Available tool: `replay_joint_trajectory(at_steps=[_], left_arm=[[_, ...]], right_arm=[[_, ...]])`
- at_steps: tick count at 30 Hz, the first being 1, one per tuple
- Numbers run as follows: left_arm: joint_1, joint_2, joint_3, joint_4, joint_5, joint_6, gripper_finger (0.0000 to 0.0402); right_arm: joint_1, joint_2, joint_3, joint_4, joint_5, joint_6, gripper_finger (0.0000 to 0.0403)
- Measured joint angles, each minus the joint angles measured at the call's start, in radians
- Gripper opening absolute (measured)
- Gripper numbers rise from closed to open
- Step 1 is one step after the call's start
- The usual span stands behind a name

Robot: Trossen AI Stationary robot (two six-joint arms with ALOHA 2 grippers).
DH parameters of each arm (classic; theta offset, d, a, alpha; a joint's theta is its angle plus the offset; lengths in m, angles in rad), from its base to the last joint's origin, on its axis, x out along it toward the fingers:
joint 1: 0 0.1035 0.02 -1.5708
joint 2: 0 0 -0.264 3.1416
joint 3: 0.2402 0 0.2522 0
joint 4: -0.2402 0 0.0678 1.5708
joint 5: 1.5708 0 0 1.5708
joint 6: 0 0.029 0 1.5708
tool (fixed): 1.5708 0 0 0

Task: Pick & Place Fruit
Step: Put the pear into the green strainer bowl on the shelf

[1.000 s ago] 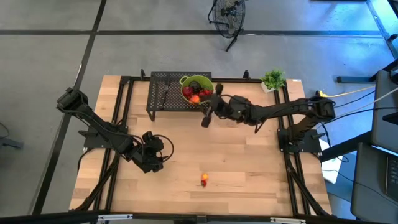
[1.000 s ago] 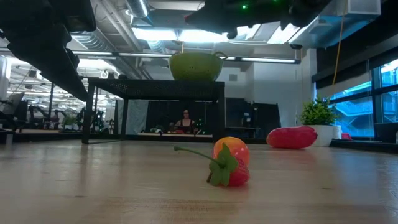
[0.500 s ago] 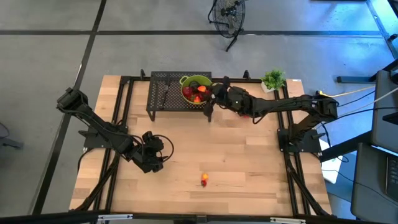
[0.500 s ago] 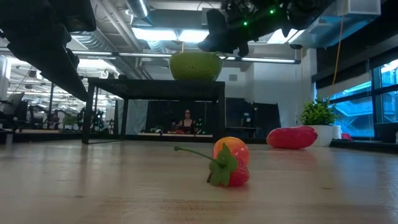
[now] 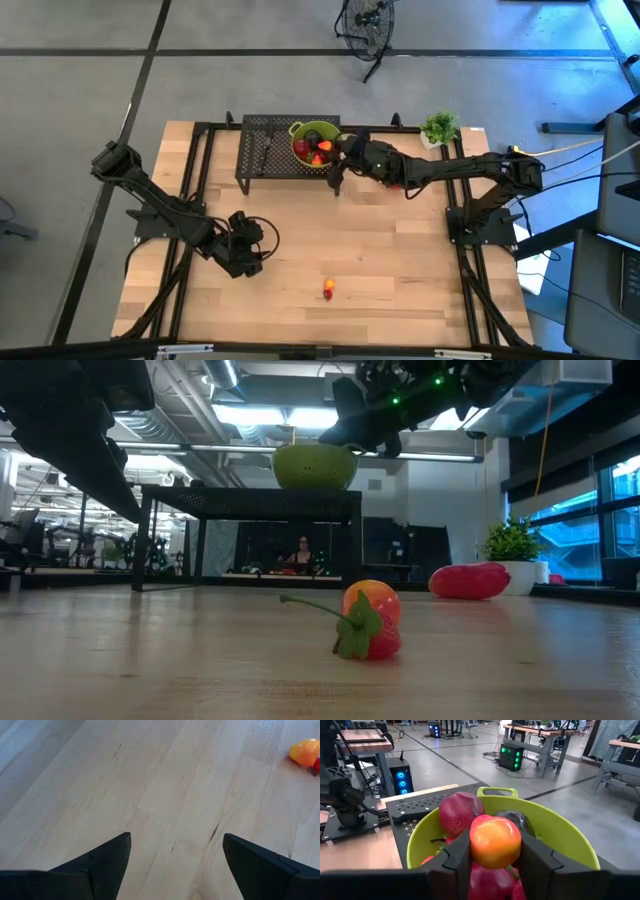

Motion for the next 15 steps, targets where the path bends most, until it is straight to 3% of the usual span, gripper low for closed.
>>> replay_joint_trajectory(at_steps=[15], left_arm=[[0.0, 0.0, 0.0, 0.0, 0.0, 0.0, 0.0313]], right_arm=[[0.0, 0.0, 0.0, -0.003, 0.001, 0.003, 0.0212]])
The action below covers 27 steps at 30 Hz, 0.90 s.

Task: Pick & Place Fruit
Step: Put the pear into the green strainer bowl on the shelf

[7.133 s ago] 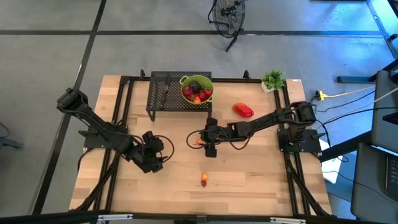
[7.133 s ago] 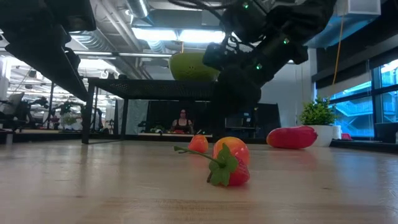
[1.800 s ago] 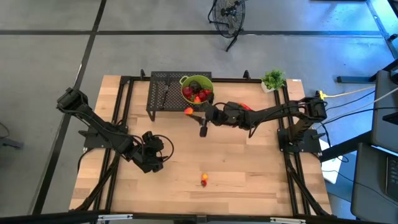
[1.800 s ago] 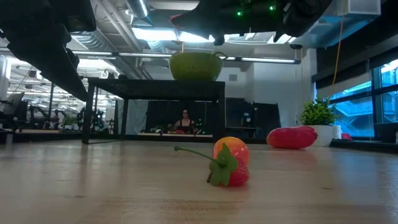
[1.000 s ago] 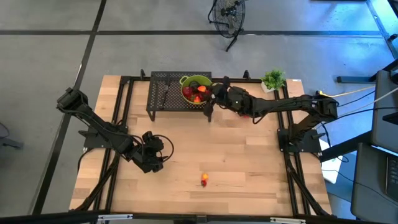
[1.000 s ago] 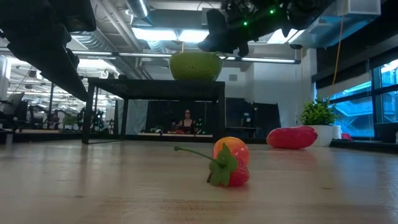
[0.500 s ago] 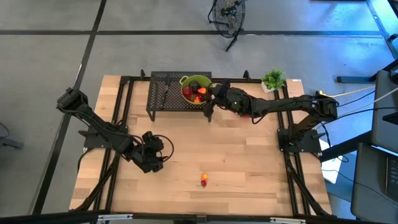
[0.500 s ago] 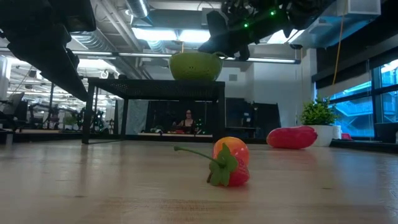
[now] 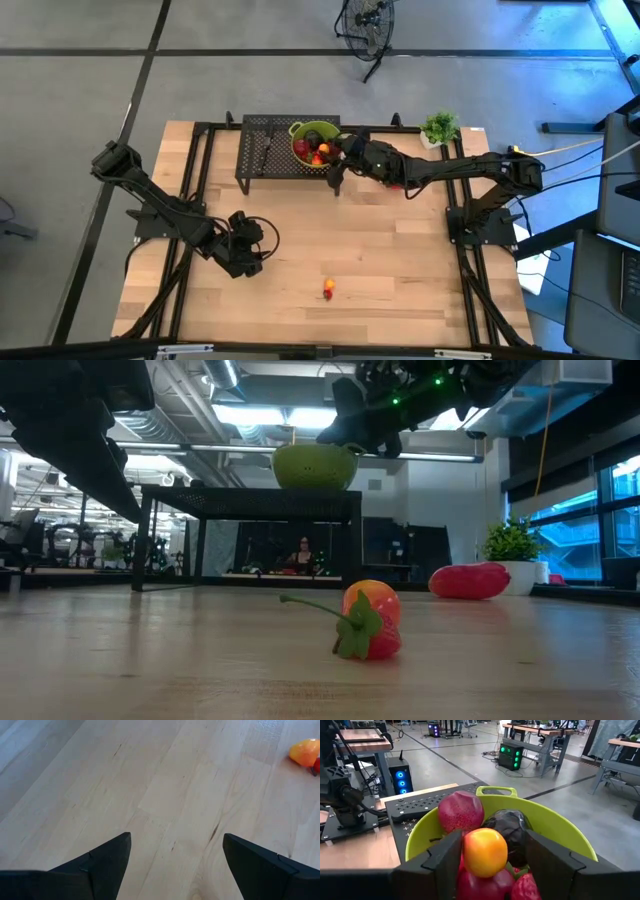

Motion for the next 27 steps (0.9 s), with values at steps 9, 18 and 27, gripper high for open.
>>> replay_joint_trajectory(at_steps=[9, 18, 27], left_arm=[[0.0, 0.0, 0.0, 0.0, 0.0, -0.006, 0.0313], [0.0, 0.0, 0.0, 0.001, 0.0, -0.008, 0.0313], [0.0, 0.0, 0.0, 0.002, 0.0, -0.008, 0.0313]], right_arm=[[0.003, -0.02, 0.0, 0.019, 0.003, -0.023, 0.0238], [0.052, -0.135, 0.001, -0.097, 0.002, -0.031, 0.0226], [0.161, -0.172, 0.001, -0.24, -0.001, -0.027, 0.0198]])
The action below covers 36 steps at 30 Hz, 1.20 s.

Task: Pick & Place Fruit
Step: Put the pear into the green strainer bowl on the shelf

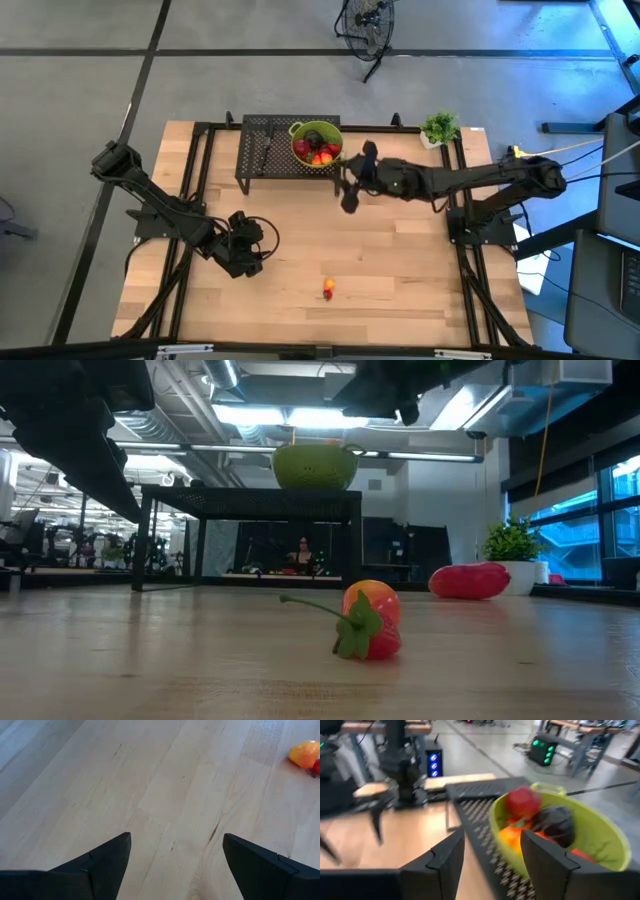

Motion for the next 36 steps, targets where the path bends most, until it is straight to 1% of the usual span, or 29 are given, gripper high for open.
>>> replay_joint_trajectory(at_steps=[6, 9, 13, 19, 25, 30, 36], left_arm=[[0.0, 0.0, 0.0, 0.0, 0.0, 0.0, 0.0313], [0.0, 0.0, 0.0, 0.008, 0.0, 0.007, 0.0313], [0.0, 0.0, 0.0, 0.045, 0.0, 0.033, 0.0313], [0.0, 0.0, 0.0, 0.076, 0.0, 0.052, 0.0313], [0.011, 0.0, 0.0, 0.077, 0.0, 0.045, 0.0313], [0.028, 0.0, 0.0, 0.077, 0.0, 0.045, 0.0313], [0.028, 0.0, 0.0, 0.076, 0.007, 0.045, 0.0313]], right_arm=[[0.082, 0.0, 0.0, -0.095, 0.0, 0.005, 0.018], [0.124, 0.0, 0.0, -0.138, -0.002, 0.035, 0.017], [0.177, 0.0, 0.0, -0.178, -0.074, 0.056, 0.0159], [0.256, 0.012, 0.0, -0.178, -0.178, 0.056, 0.0144], [0.33, 0.048, 0.0, -0.183, -0.209, 0.049, 0.0135], [0.379, 0.095, 0.0, -0.157, -0.21, 0.05, 0.0143], [0.433, 0.163, 0.0, -0.085, -0.21, 0.033, 0.0177]])
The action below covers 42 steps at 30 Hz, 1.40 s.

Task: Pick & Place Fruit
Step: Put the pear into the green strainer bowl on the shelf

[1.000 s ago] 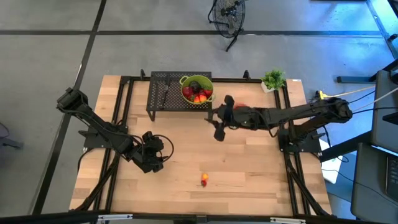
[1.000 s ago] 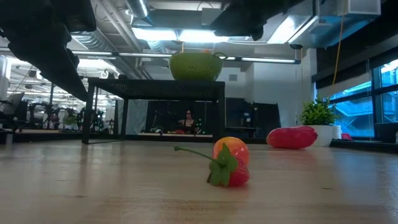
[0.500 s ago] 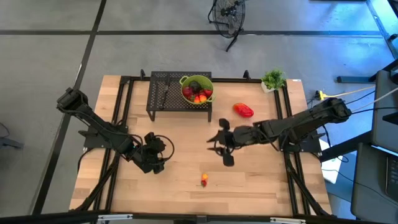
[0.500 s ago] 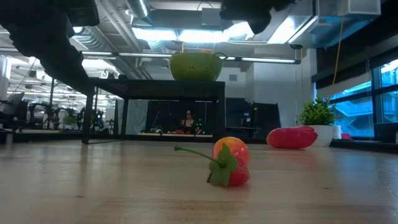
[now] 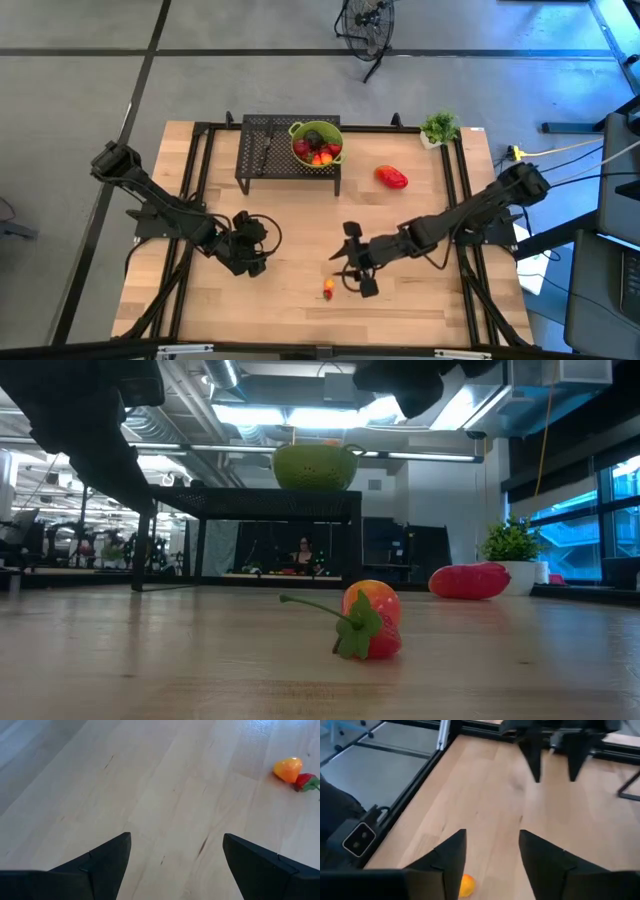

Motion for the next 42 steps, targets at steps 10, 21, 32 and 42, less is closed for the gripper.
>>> replay_joint_trajectory(at_steps=[10, 21, 32, 42], left_arm=[[0.0, 0.0, 0.0, 0.002, 0.031, -0.043, 0.0313], [0.0, 0.0, 0.0, 0.002, 0.044, -0.045, 0.0313], [0.0, 0.0, 0.0, -0.001, 0.043, -0.045, 0.0313], [0.0, 0.0, 0.0, 0.002, 0.041, -0.048, 0.0313]], right_arm=[[0.04, 0.103, 0.0, 0.088, -0.05, -0.011, 0.0259], [0.039, 0.229, 0.0, 0.13, -0.117, -0.074, 0.0272], [0.037, 0.292, 0.0, 0.136, -0.121, -0.085, 0.0275], [0.036, 0.361, 0.0, 0.139, -0.101, -0.109, 0.0275]])
